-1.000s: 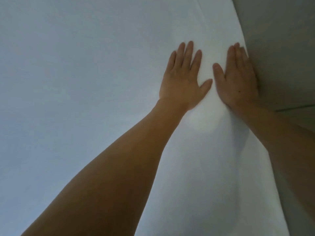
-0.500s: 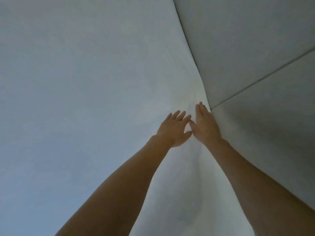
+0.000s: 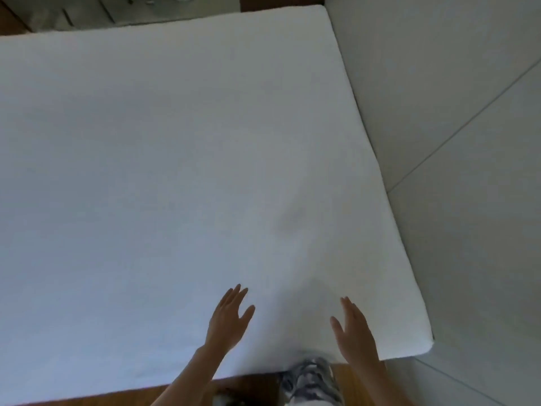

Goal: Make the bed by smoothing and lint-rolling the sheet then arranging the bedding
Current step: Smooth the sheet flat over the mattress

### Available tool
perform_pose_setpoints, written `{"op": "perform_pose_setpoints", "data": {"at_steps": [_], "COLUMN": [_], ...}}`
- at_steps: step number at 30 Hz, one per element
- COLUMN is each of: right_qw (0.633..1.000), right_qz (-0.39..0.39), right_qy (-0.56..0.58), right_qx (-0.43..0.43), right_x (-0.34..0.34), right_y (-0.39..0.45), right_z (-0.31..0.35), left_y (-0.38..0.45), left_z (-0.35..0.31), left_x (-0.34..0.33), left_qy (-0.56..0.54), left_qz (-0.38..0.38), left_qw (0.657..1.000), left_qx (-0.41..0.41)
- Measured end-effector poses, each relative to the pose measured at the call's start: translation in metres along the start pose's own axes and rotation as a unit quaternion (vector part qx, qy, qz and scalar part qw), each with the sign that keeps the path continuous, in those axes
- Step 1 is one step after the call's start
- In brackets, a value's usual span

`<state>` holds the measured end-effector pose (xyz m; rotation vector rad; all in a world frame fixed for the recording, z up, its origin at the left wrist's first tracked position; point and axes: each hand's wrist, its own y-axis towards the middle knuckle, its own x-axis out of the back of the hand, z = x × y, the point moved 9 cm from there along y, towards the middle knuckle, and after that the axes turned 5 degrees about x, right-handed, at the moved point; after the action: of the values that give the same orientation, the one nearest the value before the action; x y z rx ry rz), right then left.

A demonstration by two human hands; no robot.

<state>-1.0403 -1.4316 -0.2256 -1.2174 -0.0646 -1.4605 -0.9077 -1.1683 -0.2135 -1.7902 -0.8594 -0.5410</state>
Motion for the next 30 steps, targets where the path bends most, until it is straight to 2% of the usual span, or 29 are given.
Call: {"op": "perform_pose_setpoints", "data": {"at_steps": [3,8,15,21,27,30], "right_qw": [1.0,0.996,0.976,0.957,0.936,0.925], "right_qz": [-0.008,-0.014,0.05,0.094,0.166,0.2], "right_qy": [0.011,0.017,0.006,-0.007,-0.026,-0.056], "right_qx": [0.006,0.087,0.21,0.276,0.309,0.317], "right_x": [-0.026,-0.08,-0.167,-0.205,-0.25,-0.276], "right_y": [-0.052,-0.121,-0.195,-0.219,-0.2,-0.19], "right_z": [0.037,0.141,0.294,0.381,0.452,0.486], "left_y": [-0.061,-0.176,-0.32,-0.364,-0.358,-0.36], "left_z": [0.086,0.207,0.344,0.404,0.457,0.486], "left_x": [0.04,0.089,0.098,0.098,0.122,0.145], "left_qy": [-0.017,-0.061,-0.221,-0.319,-0.373,-0.406], "left_qz": [-0.048,-0.114,-0.211,-0.255,-0.298,-0.337], "left_qw": [0.998,0.99,0.933,0.876,0.826,0.786], "left_qx": [0.027,0.064,0.19,0.256,0.299,0.324]}}
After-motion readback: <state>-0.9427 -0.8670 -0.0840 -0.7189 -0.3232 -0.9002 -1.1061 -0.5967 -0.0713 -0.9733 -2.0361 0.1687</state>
